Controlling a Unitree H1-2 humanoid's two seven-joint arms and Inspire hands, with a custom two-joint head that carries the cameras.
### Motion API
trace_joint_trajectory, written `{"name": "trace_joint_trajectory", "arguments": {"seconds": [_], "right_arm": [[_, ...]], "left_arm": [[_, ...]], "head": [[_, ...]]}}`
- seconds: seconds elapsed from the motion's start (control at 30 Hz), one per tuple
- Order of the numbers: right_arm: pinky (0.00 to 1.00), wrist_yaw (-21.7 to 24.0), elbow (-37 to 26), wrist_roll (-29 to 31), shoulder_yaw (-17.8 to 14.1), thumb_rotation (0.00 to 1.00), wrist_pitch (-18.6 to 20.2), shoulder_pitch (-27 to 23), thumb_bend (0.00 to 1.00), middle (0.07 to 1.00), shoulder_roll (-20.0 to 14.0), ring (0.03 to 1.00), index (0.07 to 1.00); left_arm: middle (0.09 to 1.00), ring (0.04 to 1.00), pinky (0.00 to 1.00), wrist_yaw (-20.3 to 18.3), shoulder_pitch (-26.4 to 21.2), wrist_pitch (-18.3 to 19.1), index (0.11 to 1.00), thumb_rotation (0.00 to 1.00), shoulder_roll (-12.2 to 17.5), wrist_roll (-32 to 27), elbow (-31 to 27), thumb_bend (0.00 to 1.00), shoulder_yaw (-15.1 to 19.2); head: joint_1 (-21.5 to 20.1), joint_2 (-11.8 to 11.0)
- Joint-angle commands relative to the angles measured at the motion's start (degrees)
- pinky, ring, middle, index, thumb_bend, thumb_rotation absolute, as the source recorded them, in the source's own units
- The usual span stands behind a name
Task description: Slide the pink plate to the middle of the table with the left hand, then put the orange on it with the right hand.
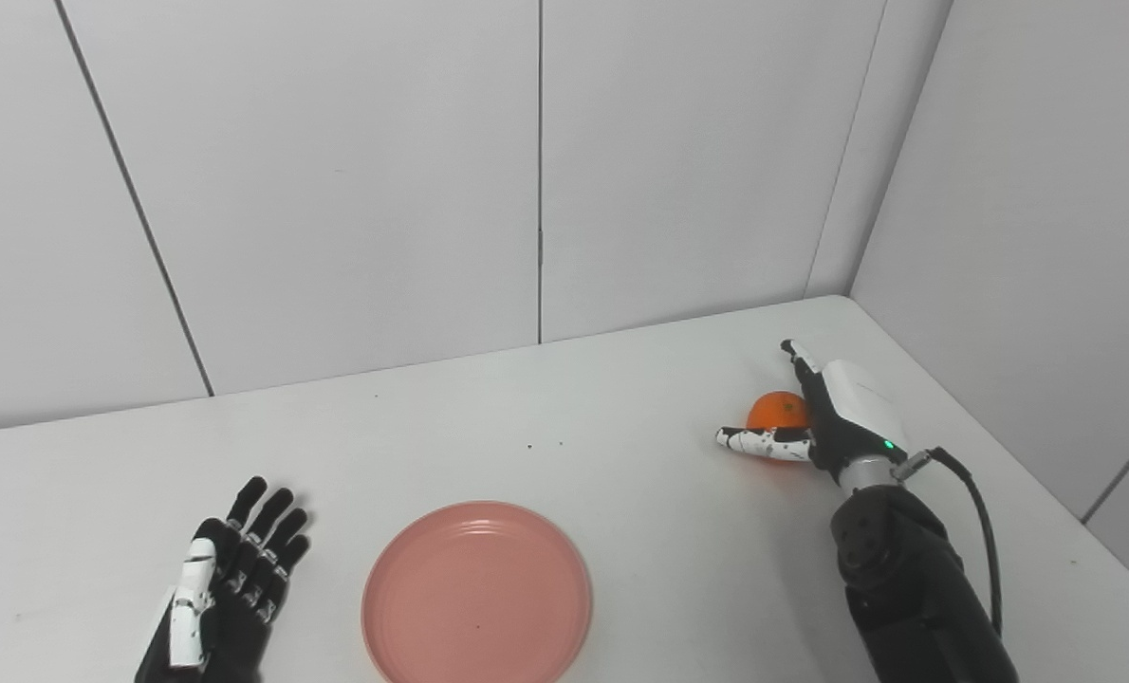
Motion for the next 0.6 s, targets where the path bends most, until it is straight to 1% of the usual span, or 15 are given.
{"name": "trace_joint_trajectory", "arguments": {"seconds": [0.0,0.2,0.33,0.43,0.57], "right_arm": [[0.71,0.17,-0.52,-0.64,-0.91,0.47,0.10,-2.44,1.00,0.898,-1.41,0.833,0.910],[0.73,2.33,-0.02,-1.60,-1.19,0.49,0.10,-2.59,1.00,0.880,-1.44,0.836,0.891],[0.72,3.93,0.08,-2.28,-1.78,0.49,0.10,-2.67,1.00,0.881,-1.34,0.832,0.891],[0.71,5.53,-0.24,-3.58,-2.36,0.49,0.10,-2.65,1.00,0.876,-1.21,0.827,0.891],[0.70,7.66,-0.64,-5.15,-3.09,0.49,0.10,-2.63,1.00,0.867,-1.15,0.823,0.891]], "left_arm": [[0.955,0.953,0.98,0.66,1.15,3.15,0.946,1.00,0.75,0.45,1.30,0.31,-0.16],[0.952,0.949,0.97,0.92,0.95,3.51,0.943,1.00,0.73,0.24,1.36,0.30,-0.08],[0.954,0.950,0.98,0.94,0.99,3.92,0.947,1.00,0.81,0.07,1.03,0.30,0.06],[0.959,0.954,0.98,0.41,0.96,3.49,0.951,1.00,1.01,-0.10,1.44,0.30,0.07],[0.953,0.947,0.97,0.64,0.80,3.68,0.945,1.00,0.95,-0.17,1.57,0.30,0.20]], "head": [[0.03,0.48],[0.01,0.55],[-0.07,0.90],[0.00,1.02],[0.04,1.13]]}}
